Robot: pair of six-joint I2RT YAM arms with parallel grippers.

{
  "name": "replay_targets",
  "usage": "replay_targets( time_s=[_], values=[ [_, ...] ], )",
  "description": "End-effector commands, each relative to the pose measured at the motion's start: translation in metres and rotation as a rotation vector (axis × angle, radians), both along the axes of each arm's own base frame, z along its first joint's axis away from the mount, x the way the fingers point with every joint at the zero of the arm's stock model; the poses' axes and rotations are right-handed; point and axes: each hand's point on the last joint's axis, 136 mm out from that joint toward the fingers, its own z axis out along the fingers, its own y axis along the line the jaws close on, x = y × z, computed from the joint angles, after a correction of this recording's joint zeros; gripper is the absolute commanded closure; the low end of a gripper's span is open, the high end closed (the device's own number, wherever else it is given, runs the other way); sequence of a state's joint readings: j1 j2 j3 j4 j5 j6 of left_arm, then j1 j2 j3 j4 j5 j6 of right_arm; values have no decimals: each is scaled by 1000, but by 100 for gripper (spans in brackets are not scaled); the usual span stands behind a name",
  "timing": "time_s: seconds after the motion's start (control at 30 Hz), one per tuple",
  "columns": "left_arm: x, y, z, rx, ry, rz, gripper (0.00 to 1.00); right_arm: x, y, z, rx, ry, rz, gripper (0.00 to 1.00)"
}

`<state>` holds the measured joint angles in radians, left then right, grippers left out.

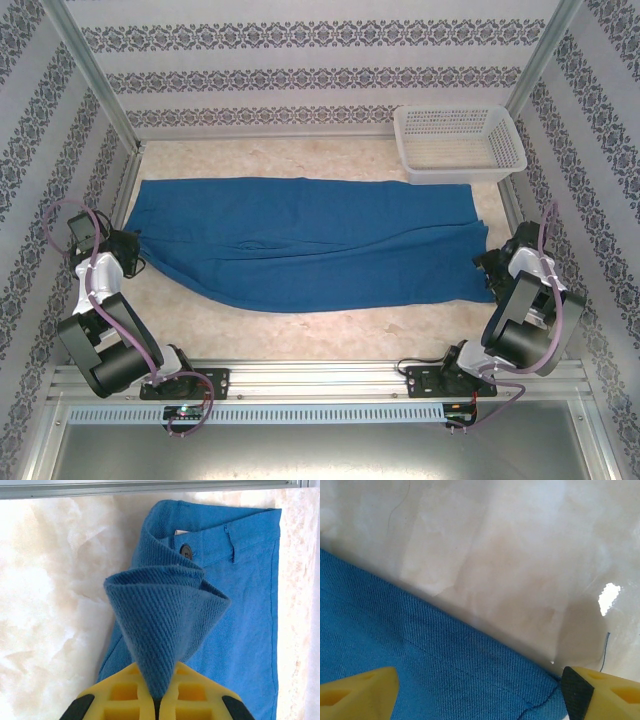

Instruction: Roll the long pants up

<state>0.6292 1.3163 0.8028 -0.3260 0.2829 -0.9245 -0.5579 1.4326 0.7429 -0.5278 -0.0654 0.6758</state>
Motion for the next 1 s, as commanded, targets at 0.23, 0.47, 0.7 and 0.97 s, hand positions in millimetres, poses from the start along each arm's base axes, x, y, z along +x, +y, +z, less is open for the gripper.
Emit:
replay_targets(
  time_s=[0.23, 0.47, 0.7, 0.97],
  values=[
    [6, 0, 5, 4, -7, -3, 100, -20, 7, 8, -34, 46, 16, 13],
    [7, -2, 3, 4, -3, -9, 100, -33, 15, -4, -17, 69, 17, 13],
    [6, -2, 5, 7, -2, -13, 100, -28, 11, -8, -27, 59, 21, 18],
    [5, -2, 6, 14, 2, -11, 100, -18, 5, -17, -23, 76, 39, 42]
  ],
)
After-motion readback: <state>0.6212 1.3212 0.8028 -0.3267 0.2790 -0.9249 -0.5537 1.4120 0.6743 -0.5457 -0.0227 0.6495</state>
